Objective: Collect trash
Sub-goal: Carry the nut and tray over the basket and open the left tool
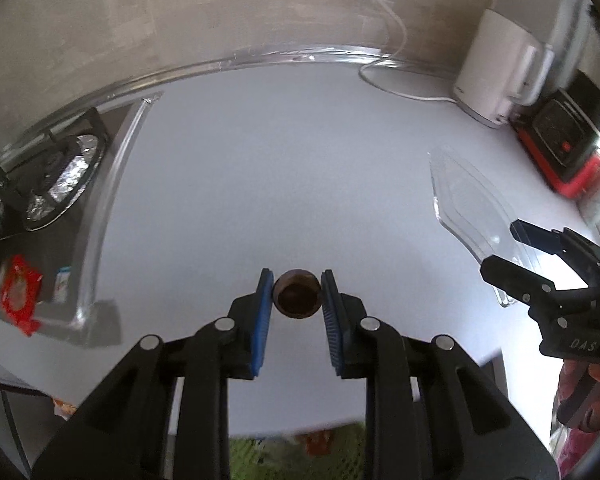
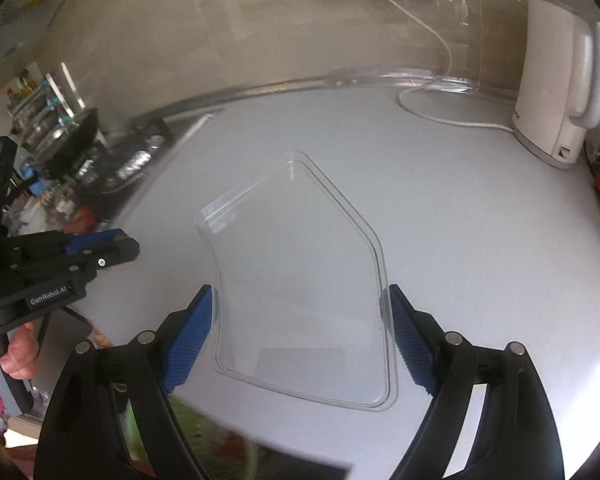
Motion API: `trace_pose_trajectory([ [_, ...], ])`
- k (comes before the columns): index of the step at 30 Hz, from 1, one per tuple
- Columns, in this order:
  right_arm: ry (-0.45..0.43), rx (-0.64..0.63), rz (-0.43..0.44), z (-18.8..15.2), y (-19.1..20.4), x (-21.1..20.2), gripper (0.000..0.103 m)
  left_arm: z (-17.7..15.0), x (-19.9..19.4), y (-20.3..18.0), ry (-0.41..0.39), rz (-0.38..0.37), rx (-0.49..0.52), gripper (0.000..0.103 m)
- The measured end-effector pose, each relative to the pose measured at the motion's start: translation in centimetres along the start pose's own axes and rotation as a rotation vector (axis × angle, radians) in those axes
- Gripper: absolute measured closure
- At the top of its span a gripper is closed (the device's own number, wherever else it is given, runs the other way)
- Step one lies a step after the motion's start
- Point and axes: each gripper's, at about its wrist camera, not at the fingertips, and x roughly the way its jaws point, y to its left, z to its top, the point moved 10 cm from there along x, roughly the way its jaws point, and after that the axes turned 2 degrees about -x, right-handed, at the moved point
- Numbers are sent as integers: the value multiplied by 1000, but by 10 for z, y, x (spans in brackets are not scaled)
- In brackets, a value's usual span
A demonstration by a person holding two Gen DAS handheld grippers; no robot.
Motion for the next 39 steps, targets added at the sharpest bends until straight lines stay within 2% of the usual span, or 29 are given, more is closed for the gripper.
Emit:
trace_pose_trajectory([
  [7, -50, 63, 43, -37, 61, -57, 19, -58, -51, 9, 9, -16, 86, 79],
  [17, -38, 109, -8, -99, 127, -96, 19, -141, -84, 27, 53, -105, 155, 79],
  [23, -36, 128, -35, -120, 153, -105, 19, -165, -90, 33, 60, -115, 193, 79],
  [28, -51, 148, -59, -129, 159, -115, 19, -179, -86, 33, 70, -119, 232, 79],
  [30, -50, 157, -65, -132, 159, -115, 19, -186, -79, 31, 89, -114, 250, 71],
  [31, -49, 162, -69, -135, 158, -116, 19, -192, -73, 30, 109, -117, 258, 59],
  [32, -48, 165, -72, -137, 158, -116, 19, -197, -67, 29, 124, -115, 260, 50],
  [39, -33, 192, -90, -150, 151, -114, 19, -216, -44, 27, 196, -121, 261, 44],
])
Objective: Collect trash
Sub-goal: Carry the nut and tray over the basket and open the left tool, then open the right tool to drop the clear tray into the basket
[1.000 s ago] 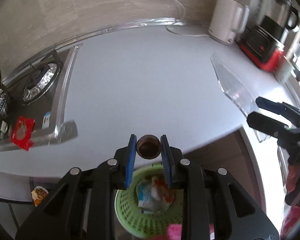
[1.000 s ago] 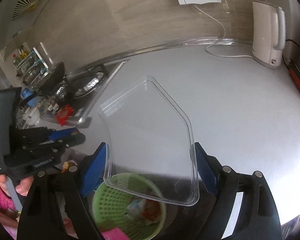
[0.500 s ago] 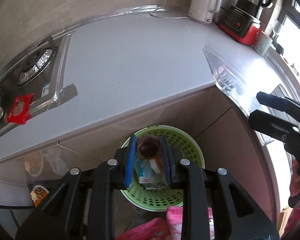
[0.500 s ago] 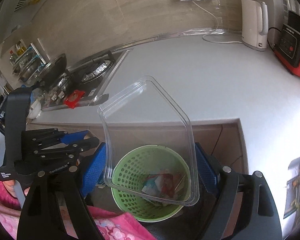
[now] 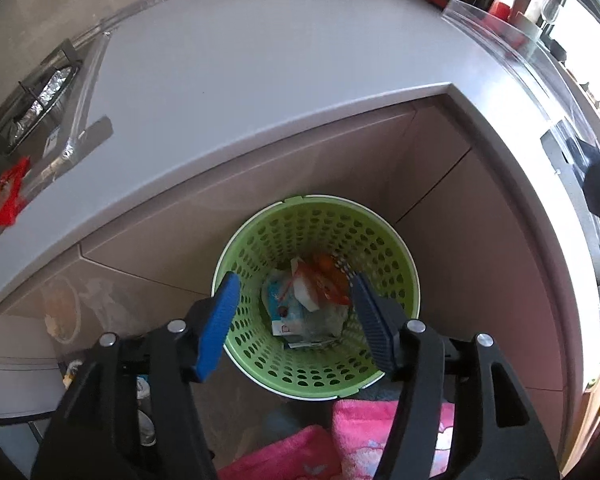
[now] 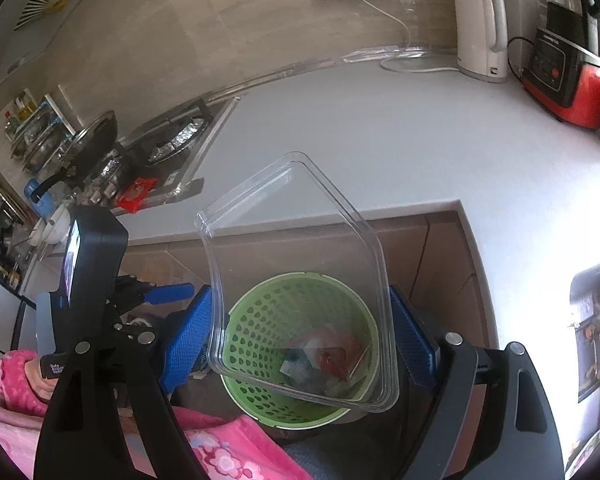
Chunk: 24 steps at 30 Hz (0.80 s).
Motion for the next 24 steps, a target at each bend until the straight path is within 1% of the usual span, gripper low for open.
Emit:
trace_pose_trajectory([
  [2, 3, 7, -2, -2, -3, 0, 19, 2, -1, 0, -9, 5, 2, 40],
  [5, 7, 9, -8, -3, -6, 1, 19, 7, -7, -1, -25, 5, -2, 39],
  [7, 17, 6, -11, -6, -9, 5, 19, 15, -16, 1, -47, 14, -9, 39],
  [9, 33, 2, -12, -10, -11, 11, 19, 23, -27, 4, -77, 19, -16, 35],
  [10, 48, -2, -12, -14, -12, 18, 19, 28, -36, 6, -96, 23, -23, 31],
  [11, 64, -12, -12, -19, -11, 25, 19, 33, -42, 9, -110, 29, -29, 30],
  [15, 132, -24, 27, -42, -5, 57, 19, 46, -61, 16, -157, 40, -50, 27],
  [20, 213, -60, 68, -72, 10, 96, 19, 51, -66, 20, -168, 45, -66, 27],
  [24, 276, -114, 73, -91, 22, 119, 18, 50, -63, 22, -162, 52, -68, 27],
])
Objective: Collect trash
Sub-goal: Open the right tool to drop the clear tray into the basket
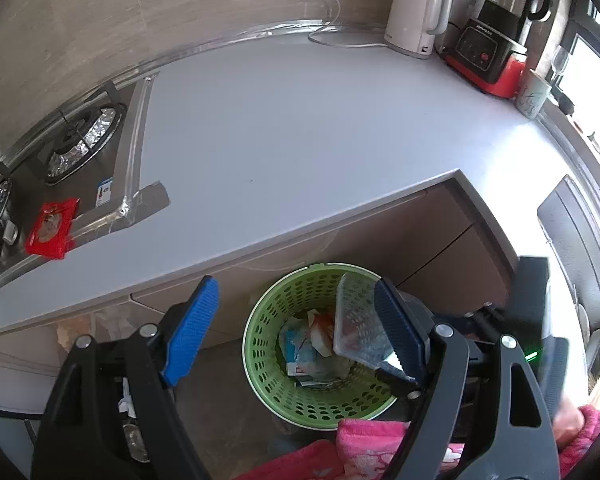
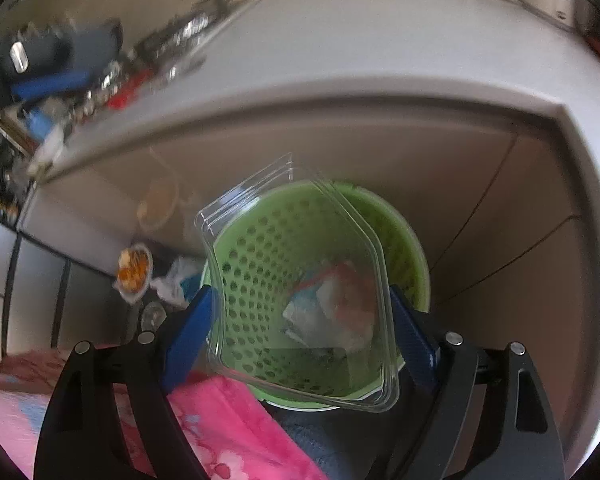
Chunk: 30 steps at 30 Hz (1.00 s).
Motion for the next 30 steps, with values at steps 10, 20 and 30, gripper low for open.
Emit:
trace_pose_trajectory([
  [10, -14, 70, 5, 14, -5, -7, 16, 3, 2, 3, 5, 10, -2, 27],
  [20, -237, 110, -149, 108, -36, -116, 10, 67, -30, -17, -114, 11, 31, 20],
  [30, -393, 98, -250, 201, -86, -200, 7, 168, -81, -22, -293, 23, -42, 13],
])
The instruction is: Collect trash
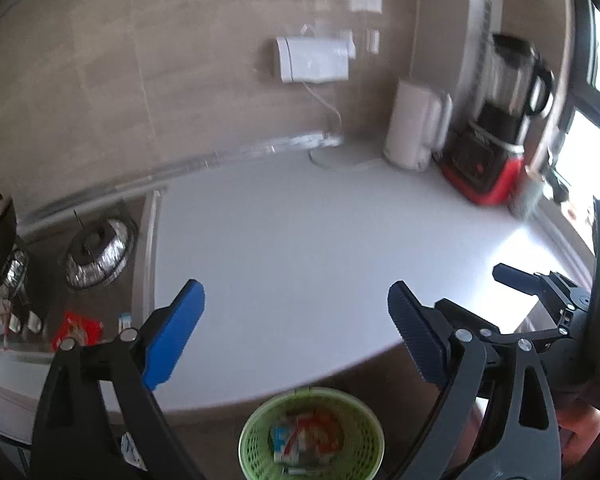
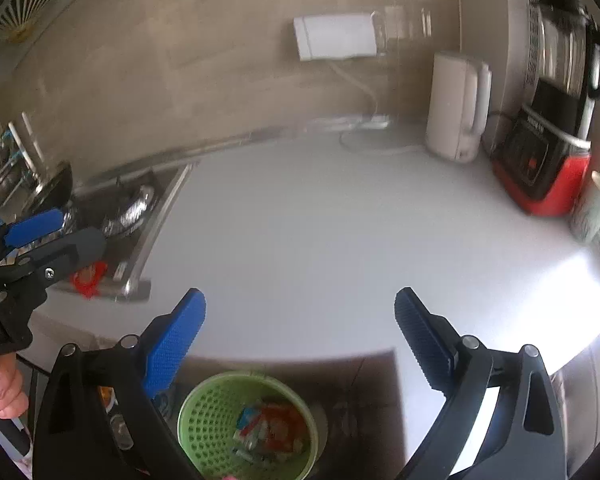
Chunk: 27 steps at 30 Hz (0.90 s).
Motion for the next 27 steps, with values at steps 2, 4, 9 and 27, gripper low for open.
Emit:
trace_pose_trajectory([
  [2, -22, -9, -3, 17, -7, -1, 6, 18, 2, 1, -22, 20, -11, 13],
  [4, -43, -27, -11, 33, -15, -1, 6, 33, 6, 0, -38, 38, -23, 13],
  [9, -74, -53, -1, 60, -23, 5, 3, 61, 22, -6, -64, 74, -46, 13],
  [27, -56, -122, 83, 92, -47, 53, 3, 86, 75, -21, -34, 157, -105, 12],
])
